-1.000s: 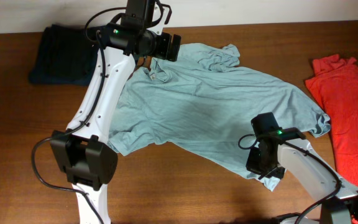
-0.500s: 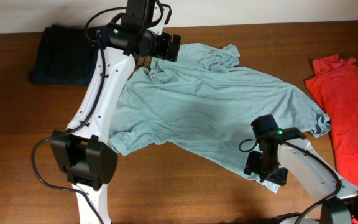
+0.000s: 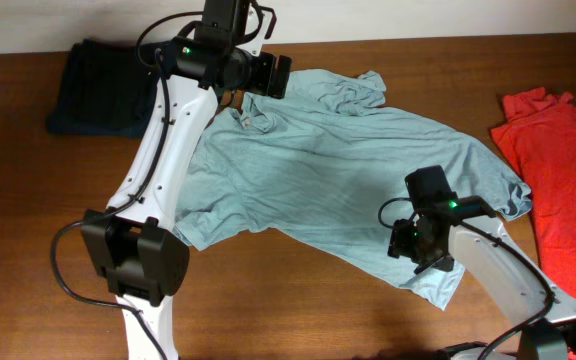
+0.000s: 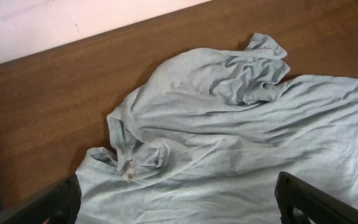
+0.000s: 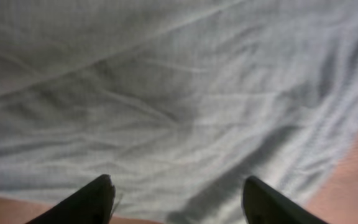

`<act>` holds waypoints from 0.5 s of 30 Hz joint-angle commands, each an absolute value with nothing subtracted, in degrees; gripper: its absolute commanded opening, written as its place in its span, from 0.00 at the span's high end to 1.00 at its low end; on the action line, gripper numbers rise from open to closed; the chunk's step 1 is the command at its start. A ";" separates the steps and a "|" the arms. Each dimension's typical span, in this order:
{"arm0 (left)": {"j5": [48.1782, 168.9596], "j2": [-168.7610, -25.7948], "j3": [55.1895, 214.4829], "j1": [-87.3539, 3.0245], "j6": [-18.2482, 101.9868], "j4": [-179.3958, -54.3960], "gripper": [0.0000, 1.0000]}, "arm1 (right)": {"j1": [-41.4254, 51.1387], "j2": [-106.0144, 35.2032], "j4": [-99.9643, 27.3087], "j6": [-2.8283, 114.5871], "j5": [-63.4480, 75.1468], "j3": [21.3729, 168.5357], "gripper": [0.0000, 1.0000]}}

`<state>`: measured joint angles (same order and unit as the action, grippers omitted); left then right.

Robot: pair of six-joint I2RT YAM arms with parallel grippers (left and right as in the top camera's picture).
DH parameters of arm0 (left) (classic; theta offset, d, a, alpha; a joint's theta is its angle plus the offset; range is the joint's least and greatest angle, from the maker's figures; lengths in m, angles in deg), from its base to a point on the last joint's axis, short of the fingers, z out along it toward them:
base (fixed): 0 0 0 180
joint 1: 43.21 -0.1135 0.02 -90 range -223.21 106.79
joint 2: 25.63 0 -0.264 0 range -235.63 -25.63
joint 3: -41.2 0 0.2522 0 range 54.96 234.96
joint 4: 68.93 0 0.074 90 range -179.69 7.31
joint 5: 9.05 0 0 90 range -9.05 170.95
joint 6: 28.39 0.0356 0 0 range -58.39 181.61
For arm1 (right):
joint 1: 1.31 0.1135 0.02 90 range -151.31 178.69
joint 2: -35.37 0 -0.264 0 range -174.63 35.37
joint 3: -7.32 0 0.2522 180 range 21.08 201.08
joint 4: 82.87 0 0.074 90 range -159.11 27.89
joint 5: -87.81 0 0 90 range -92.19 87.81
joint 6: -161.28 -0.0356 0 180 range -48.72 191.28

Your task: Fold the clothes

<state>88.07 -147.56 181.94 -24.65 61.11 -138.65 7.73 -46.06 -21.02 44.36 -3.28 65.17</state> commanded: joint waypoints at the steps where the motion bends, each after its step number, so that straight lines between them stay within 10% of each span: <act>1: 88.70 -145.99 182.13 -25.00 60.76 -138.57 0.01 | 8.06 -45.71 -23.03 45.56 -1.77 61.79 0.34; 15: 88.70 -145.99 182.13 -25.00 60.76 -138.57 0.01 | 8.01 -45.73 -25.59 42.24 -1.72 54.62 0.34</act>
